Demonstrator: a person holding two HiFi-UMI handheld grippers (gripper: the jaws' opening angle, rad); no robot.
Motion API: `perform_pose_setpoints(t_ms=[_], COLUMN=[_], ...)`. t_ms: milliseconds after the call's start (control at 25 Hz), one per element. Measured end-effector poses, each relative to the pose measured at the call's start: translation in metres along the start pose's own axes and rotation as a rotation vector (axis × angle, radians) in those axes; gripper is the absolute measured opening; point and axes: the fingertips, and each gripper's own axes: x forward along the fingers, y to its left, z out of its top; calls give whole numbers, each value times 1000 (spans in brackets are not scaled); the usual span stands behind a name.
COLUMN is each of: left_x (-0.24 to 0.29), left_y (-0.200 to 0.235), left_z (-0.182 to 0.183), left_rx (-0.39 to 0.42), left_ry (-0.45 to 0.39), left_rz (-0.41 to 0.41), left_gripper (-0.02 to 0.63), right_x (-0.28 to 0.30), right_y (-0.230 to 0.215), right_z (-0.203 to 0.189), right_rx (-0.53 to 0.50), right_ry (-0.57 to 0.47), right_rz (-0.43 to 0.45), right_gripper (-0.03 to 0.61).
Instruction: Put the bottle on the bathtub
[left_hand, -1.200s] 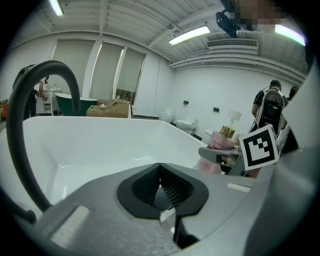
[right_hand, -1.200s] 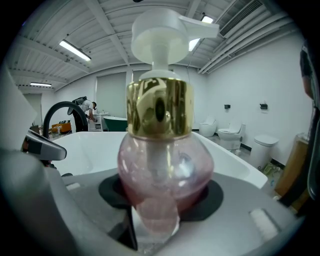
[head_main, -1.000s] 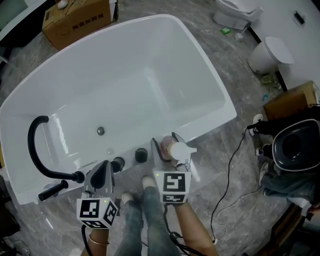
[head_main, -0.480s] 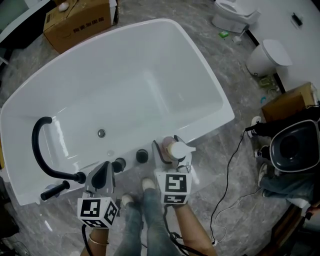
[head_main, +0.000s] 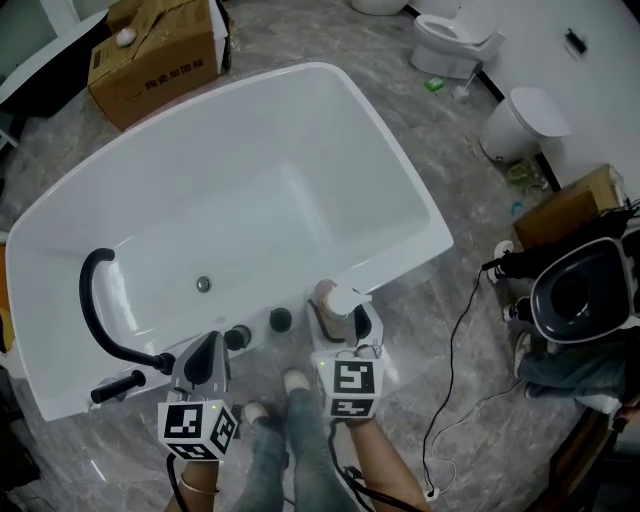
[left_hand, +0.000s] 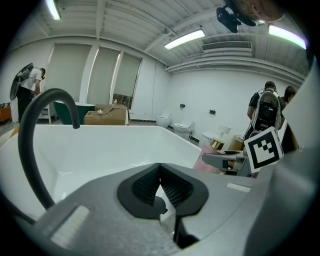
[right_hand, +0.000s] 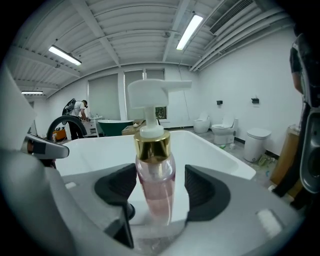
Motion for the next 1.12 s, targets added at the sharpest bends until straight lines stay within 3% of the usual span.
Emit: perform_pose_setpoints(t_ms=[440, 680, 880, 1120], left_x=[-29, -48, -64, -87], left_y=[-8, -27, -38, -44], left_z=[31, 65, 87, 124], left_rx=[31, 40, 49, 56], left_ry=[-22, -66, -107, -169], left_rz=[-15, -18, -46, -72], left_gripper=[9, 9, 9, 9], right_x=[-54, -96, -130, -172], right_y=[7, -6, -15, -24], right_z=[15, 56, 90, 129], right_rx=[18, 28, 107, 101], right_ry=[21, -36, -100, -160], right_rz=[15, -6, -30, -91], right_gripper=[305, 305, 305, 298])
